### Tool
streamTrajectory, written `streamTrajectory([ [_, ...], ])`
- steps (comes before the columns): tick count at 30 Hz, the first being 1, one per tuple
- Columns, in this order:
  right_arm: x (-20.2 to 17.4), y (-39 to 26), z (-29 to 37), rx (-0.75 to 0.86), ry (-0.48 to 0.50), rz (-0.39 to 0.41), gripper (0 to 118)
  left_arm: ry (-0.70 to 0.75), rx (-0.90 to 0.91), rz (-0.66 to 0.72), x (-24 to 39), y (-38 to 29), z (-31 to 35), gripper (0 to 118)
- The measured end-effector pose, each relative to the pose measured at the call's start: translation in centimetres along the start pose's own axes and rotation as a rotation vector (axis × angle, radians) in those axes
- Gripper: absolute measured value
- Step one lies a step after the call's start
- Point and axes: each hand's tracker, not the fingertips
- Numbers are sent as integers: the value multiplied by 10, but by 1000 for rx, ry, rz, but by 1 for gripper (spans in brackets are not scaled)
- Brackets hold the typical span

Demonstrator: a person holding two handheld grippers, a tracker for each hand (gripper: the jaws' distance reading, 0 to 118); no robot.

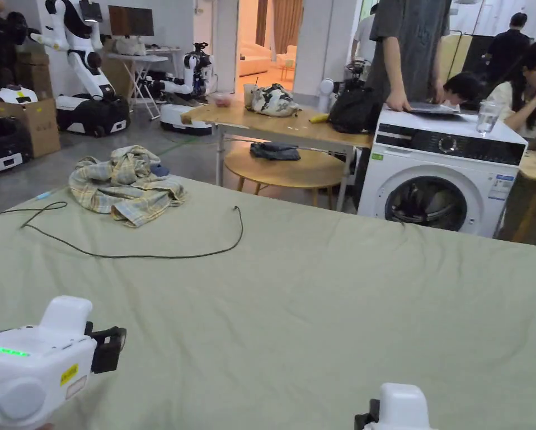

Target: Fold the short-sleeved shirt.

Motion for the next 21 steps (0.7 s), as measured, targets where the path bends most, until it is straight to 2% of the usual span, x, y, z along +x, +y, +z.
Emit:
streamTrajectory([
  [6,28,4,7,61,-57,-46,0,-3,164,-14,90,-10,-5,46],
  [12,56,11,20,153,-116,-97,0,-31,253,61,142,-3,-1,44],
  [14,61,14,26,197,-141,-101,0,-35,276,70,152,-1,2,35],
  [18,70,18,31,260,-157,-95,0,-32,324,56,171,3,9,3],
  [21,73,20,34,295,-162,-78,0,-41,350,29,180,3,13,0],
])
